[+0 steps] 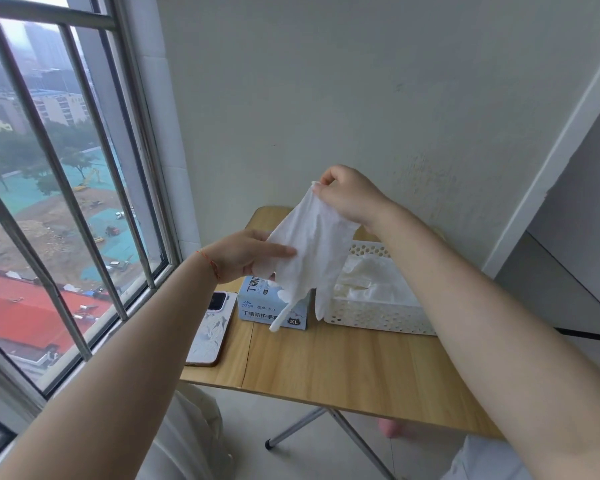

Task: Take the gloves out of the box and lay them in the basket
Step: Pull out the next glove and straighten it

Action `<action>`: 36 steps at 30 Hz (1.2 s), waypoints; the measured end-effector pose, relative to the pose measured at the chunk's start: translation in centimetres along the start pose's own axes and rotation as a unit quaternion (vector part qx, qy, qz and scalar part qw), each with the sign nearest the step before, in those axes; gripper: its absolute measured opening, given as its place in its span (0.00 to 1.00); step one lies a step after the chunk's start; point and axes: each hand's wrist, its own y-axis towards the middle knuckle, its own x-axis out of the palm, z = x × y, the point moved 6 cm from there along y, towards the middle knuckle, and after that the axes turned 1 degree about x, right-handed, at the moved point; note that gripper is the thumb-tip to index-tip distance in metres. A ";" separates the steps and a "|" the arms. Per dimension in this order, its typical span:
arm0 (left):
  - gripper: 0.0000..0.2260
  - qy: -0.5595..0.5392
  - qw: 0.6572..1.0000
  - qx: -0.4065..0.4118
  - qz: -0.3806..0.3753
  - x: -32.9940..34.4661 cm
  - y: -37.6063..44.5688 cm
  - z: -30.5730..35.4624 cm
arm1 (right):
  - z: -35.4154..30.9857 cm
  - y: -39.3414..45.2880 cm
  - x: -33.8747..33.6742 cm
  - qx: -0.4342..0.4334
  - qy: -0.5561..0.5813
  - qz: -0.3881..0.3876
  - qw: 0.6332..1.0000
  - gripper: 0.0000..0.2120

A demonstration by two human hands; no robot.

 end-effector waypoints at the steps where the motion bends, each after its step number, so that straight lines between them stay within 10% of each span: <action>1: 0.14 0.001 1.000 -0.009 -0.017 -0.1 -0.1 -0.4 | 0.3 0.2 0.0 0.011 0.009 0.007 1.000 0.07; 8: 0.07 -0.169 0.985 0.028 0.007 -0.9 0.3 -0.2 | 4.4 0.8 1.2 0.183 0.268 -0.030 0.945 0.09; 20: 0.10 0.262 0.953 -0.001 0.151 4.6 10.5 3.5 | 18.0 -3.2 -2.7 0.328 0.280 0.046 0.901 0.14; 26: 0.16 0.532 0.802 0.093 0.257 10.0 13.3 4.9 | 23.9 -5.1 -6.0 0.335 0.044 0.096 0.936 0.16; 30: 0.14 0.556 0.798 0.205 0.106 15.5 13.5 3.5 | 24.0 -5.0 -6.1 0.232 -0.150 0.111 0.955 0.15; 36: 0.35 0.639 0.768 0.036 -0.019 15.9 13.5 -1.7 | 22.5 -5.3 -4.9 0.136 -0.403 0.028 0.905 0.26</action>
